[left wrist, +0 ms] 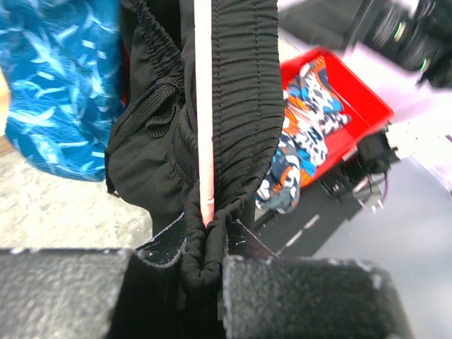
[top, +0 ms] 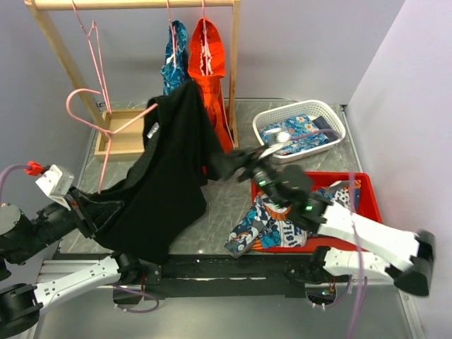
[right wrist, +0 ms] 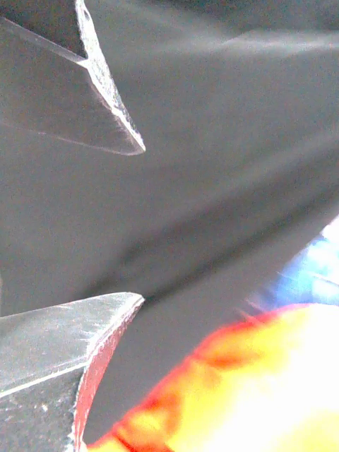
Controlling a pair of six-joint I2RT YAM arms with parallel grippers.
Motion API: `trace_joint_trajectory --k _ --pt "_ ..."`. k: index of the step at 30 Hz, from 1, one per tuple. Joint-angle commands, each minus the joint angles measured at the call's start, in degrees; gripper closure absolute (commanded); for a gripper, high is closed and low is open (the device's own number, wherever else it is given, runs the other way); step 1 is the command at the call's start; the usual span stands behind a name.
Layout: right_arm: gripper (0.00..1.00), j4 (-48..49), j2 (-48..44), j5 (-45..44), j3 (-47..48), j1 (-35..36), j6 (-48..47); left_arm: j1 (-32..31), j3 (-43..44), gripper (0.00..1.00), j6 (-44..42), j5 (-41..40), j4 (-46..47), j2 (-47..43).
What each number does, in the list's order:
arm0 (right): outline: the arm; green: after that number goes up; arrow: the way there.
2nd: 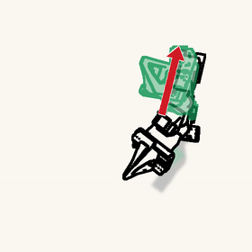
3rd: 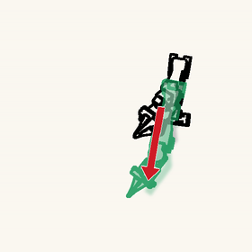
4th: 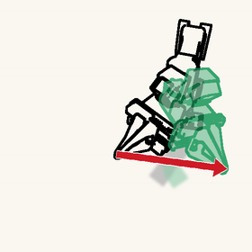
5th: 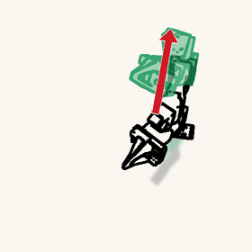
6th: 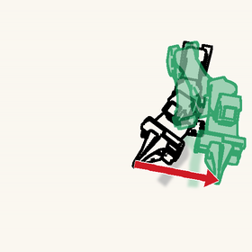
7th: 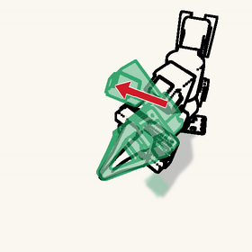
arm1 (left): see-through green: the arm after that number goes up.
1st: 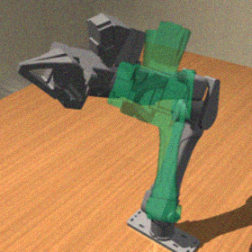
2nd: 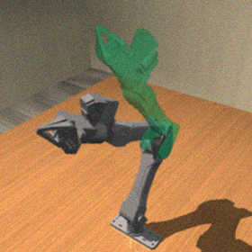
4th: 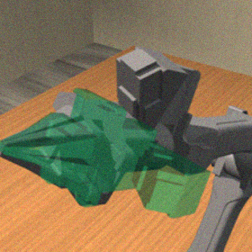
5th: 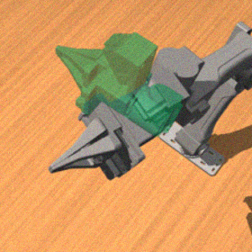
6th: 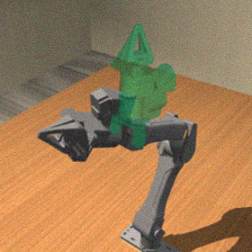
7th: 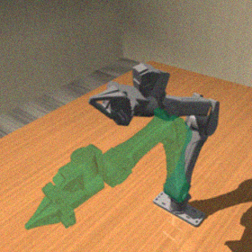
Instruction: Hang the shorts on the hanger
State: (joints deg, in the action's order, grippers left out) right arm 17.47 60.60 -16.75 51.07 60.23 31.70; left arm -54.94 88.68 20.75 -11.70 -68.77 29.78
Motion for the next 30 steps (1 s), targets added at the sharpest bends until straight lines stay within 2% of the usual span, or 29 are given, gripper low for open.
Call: trace_joint_trajectory --k 1,3,5,9,13,18,22,25,30 --pt "0.14 -3.3 -4.9 -2.1 -1.0 -9.2 2.9 -0.3 0.2 0.99 -2.3 6.2 6.0 -0.4" --pt "0.14 -2.6 -4.2 4.9 -0.7 -15.4 4.0 -0.7 0.3 0.99 -2.6 7.7 6.2 -0.5" --pt "0.13 -2.9 -1.3 10.2 1.9 -17.2 3.6 -1.1 0.4 0.99 -2.8 9.4 6.3 -0.8" --pt "0.12 -2.9 3.2 13.8 5.6 -20.4 4.0 -2.0 0.4 0.99 -3.4 12.1 6.9 -0.9" --pt "0.13 -0.8 6.7 18.5 6.5 -24.8 8.5 -2.5 0.2 0.99 -3.6 14.2 7.0 -0.7" --pt "0.13 1.3 10.1 24.1 6.5 -25.9 9.9 -3.1 0.3 0.99 -3.5 14.0 6.8 -0.8" --pt "0.15 4.2 12.1 27.1 4.7 -22.9 10.4 -3.2 0.6 0.99 -3.2 11.9 7.2 -1.2" --pt "0.15 6.1 13.1 24.7 2.7 -16.1 9.3 -3.1 0.7 0.99 -3.4 9.6 8.1 -1.7" --pt "0.15 14.7 17.1 28.6 0.3 -7.4 8.8 -3.0 1.0 0.99 -2.7 7.3 7.9 -2.7"
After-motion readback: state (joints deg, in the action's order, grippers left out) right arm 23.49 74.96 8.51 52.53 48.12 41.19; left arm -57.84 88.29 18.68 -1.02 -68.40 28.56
